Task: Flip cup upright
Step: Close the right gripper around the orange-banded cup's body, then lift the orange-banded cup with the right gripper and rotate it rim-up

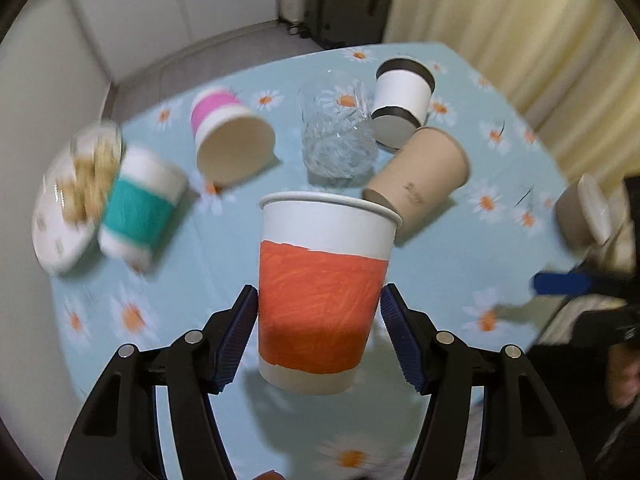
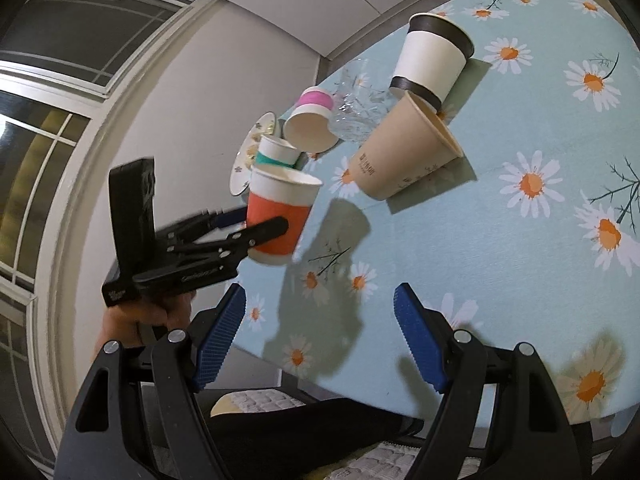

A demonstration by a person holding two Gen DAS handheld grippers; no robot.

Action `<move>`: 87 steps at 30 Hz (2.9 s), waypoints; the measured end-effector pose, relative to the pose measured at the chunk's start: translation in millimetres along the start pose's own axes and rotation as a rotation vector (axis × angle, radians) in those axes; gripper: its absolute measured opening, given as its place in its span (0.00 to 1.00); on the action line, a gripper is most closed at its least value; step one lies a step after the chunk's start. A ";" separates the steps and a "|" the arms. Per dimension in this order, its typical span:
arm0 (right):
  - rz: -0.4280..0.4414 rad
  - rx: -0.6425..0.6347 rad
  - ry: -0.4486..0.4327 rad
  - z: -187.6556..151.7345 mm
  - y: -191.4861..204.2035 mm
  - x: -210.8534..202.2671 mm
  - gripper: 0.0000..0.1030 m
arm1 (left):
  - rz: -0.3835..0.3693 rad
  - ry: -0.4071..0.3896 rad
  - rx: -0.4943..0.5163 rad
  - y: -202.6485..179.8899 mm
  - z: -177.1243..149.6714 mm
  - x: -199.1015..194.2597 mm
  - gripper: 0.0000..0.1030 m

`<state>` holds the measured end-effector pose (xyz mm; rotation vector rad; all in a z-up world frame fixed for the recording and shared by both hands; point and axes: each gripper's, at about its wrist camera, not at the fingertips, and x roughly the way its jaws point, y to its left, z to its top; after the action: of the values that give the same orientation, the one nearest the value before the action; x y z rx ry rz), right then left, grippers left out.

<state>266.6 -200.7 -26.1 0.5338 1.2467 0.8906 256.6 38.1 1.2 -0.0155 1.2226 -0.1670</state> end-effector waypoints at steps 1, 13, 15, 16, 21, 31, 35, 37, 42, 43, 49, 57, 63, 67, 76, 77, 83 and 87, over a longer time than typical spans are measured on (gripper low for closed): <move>0.004 0.000 0.004 -1.9 0.9 -1.1 0.74 | -0.024 0.000 -0.045 1.0 -4.5 -0.8 0.60; 0.027 0.044 0.019 -27.7 -15.7 -27.3 0.75 | -0.292 0.025 -0.474 -17.1 -58.4 19.3 0.60; 0.028 0.050 0.017 -28.7 -19.1 -31.8 0.75 | -0.306 0.033 -0.493 -26.3 -62.5 28.8 0.60; 0.029 0.050 0.015 -29.0 -20.2 -34.0 0.75 | -0.308 0.038 -0.500 -29.3 -64.0 32.6 0.60; 0.033 0.048 0.027 -31.3 -24.3 -38.3 0.75 | -0.322 0.048 -0.537 -36.8 -64.3 44.9 0.61; 0.021 0.036 0.058 -36.5 -22.1 -31.3 0.75 | -0.314 0.058 -0.598 -25.2 -70.1 48.4 0.72; 0.013 0.037 0.064 -36.5 -23.0 -29.2 0.75 | -0.321 0.044 -0.587 -22.8 -69.8 40.9 0.72; 0.011 0.041 0.067 -36.2 -24.4 -27.4 0.75 | -0.321 0.045 -0.590 -20.3 -70.7 38.7 0.72; -0.016 0.040 0.073 -32.5 -26.6 -19.5 0.75 | -0.313 0.033 -0.569 -13.1 -74.2 30.3 0.72; -0.025 0.040 0.075 -31.6 -27.9 -16.8 0.75 | -0.312 0.032 -0.571 -11.3 -75.6 29.3 0.72; -0.098 0.021 0.104 -28.7 -27.4 5.7 0.75 | -0.333 0.016 -0.599 3.8 -89.3 24.5 0.72; -0.178 -0.024 0.112 -21.4 -18.8 32.5 0.75 | -0.365 -0.032 -0.641 26.0 -124.5 14.4 0.72; -0.226 -0.052 0.133 -7.4 -12.4 57.6 0.75 | -0.402 -0.121 -0.646 28.8 -148.1 1.7 0.72; -0.230 -0.090 0.161 -2.1 -6.0 69.0 0.74 | -0.430 -0.150 -0.624 24.5 -159.7 -0.4 0.72; -0.268 -0.121 0.196 -2.1 -4.8 84.1 0.64 | -0.493 -0.174 -0.618 26.5 -176.2 6.1 0.72; -0.269 -0.123 0.192 -2.3 -4.6 83.9 0.64 | -0.501 -0.179 -0.617 27.4 -179.2 5.1 0.72; -0.263 -0.125 0.166 -3.4 -4.4 74.5 0.63 | -0.517 -0.213 -0.604 28.4 -183.9 -0.9 0.72; -0.254 -0.140 0.135 -7.6 -0.8 65.6 0.63 | -0.532 -0.224 -0.602 27.9 -185.1 -2.5 0.72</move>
<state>263.7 -148.6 -66.6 0.2010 1.3290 0.8006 85.9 80.5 -62.8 -0.8664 0.9837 -0.2455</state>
